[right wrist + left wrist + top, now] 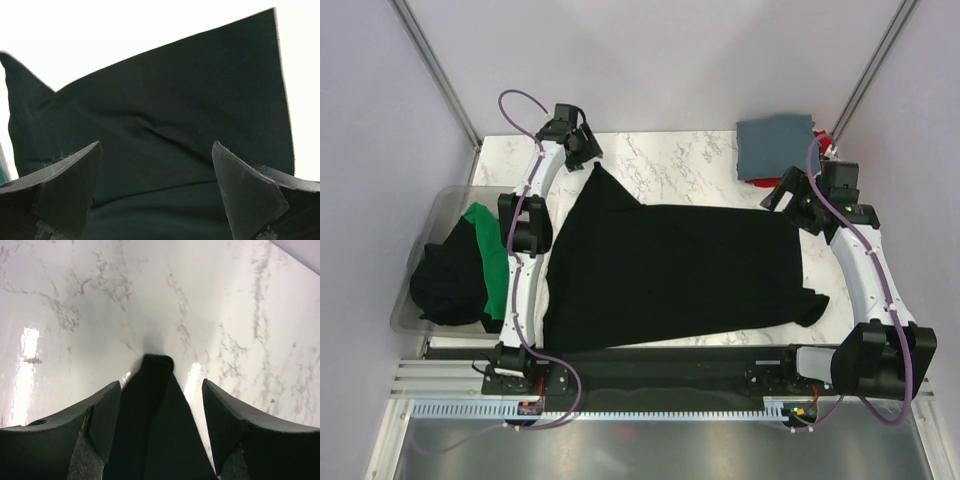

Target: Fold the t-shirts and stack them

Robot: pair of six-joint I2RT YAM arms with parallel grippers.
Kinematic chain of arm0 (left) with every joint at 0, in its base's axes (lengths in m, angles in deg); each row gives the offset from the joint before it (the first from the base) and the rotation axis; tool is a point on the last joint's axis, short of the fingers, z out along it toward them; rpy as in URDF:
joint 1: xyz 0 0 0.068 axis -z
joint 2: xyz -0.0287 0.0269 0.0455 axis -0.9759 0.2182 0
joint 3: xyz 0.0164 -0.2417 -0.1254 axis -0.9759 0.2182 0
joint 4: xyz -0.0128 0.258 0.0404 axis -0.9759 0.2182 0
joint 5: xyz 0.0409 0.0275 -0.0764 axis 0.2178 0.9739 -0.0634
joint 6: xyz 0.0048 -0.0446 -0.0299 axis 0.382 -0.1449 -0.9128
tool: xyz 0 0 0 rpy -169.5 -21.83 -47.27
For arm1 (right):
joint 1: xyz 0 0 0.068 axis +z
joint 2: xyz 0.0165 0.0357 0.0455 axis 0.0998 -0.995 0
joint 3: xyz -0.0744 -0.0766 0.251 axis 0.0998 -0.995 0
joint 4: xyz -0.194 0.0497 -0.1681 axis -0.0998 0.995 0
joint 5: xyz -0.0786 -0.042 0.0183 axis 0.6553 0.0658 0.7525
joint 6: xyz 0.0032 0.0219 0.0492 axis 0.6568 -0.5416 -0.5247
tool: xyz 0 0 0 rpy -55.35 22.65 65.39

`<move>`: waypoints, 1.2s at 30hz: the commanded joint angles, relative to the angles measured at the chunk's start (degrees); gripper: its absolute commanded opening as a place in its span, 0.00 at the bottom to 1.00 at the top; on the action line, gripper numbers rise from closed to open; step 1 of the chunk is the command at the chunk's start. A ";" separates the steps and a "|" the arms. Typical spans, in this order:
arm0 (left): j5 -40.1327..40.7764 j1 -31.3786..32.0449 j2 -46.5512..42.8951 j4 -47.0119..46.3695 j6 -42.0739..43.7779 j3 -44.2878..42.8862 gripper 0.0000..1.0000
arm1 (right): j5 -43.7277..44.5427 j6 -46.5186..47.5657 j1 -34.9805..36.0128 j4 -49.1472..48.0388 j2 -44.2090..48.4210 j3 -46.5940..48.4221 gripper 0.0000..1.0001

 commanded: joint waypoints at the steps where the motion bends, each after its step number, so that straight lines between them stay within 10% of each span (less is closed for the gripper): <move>1: -2.52 -1.39 1.15 -5.92 -0.55 -1.35 0.73 | 1.97 2.28 1.86 -2.77 -0.66 0.61 0.98; 14: -8.59 -0.52 6.68 -12.88 -2.76 0.68 0.67 | 5.75 2.02 3.36 -4.53 -1.79 -3.52 0.98; 27: -8.59 -0.43 4.67 -13.14 -2.41 4.11 0.05 | 8.21 0.62 3.36 -6.64 -4.70 -6.24 0.98; 36: -9.47 -0.52 -6.47 -12.53 -2.93 11.13 0.02 | 16.73 0.69 2.74 -10.42 -19.10 1.91 0.98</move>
